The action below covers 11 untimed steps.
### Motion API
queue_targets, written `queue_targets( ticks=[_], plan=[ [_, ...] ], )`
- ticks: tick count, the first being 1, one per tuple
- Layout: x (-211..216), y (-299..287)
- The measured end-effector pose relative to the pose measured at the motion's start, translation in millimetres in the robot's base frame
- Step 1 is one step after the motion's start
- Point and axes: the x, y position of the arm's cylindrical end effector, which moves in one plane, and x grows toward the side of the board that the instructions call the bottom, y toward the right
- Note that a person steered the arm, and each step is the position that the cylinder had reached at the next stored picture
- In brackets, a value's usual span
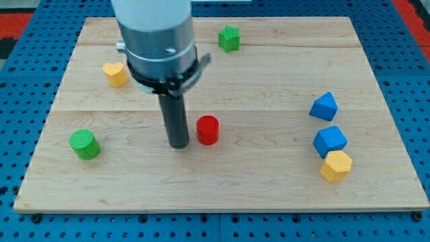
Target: Push red circle towards center
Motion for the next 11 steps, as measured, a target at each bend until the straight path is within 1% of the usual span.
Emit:
queue_targets(
  ticks=[1,2,3,4,5,6,7,8,9,10,11],
  plan=[
    [-36.7,36.0],
    [-99.0,65.8],
    [-131.4,119.1],
    [-139.1,189.2],
    [-137.8,187.8],
    [-120.4,153.5],
    [-109.1,159.5],
    [-188.2,186.2],
    [-210.2,294.8],
    [-124.0,349.5],
    [-50.8,343.8]
  ],
)
